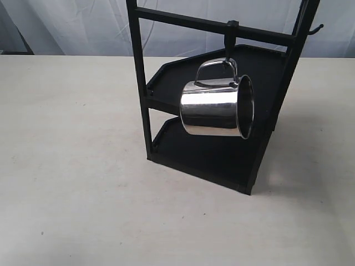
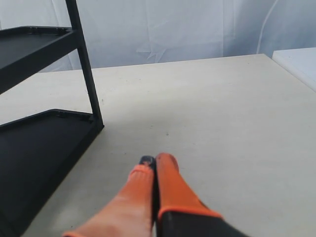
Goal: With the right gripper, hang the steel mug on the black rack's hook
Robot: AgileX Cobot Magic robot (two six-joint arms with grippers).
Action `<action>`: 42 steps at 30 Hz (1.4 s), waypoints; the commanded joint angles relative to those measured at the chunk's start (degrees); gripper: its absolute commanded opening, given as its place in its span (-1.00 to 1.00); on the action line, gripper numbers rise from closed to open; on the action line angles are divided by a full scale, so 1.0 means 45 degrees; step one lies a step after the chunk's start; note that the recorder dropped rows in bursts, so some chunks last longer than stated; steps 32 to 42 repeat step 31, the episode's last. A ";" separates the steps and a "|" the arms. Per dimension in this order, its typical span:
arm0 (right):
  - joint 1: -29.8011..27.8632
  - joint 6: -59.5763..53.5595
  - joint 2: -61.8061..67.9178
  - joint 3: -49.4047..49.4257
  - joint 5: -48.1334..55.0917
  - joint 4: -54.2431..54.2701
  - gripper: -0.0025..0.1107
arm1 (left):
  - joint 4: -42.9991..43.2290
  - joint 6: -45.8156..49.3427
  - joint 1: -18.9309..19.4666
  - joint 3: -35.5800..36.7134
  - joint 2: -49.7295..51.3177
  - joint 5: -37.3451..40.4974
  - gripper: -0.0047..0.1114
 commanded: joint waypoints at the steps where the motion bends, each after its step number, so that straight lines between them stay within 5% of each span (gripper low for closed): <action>1: -0.0076 -0.0042 -0.0048 0.0024 -0.0081 0.0002 -0.97 | -0.0191 -0.0016 0.0007 -0.0005 -0.0069 -0.0032 -0.89; 42: -0.0076 -0.0042 -0.0048 0.0024 -0.0081 0.0002 -0.97 | -0.0523 -0.0016 0.0007 -0.0005 -0.0069 -0.0058 -0.89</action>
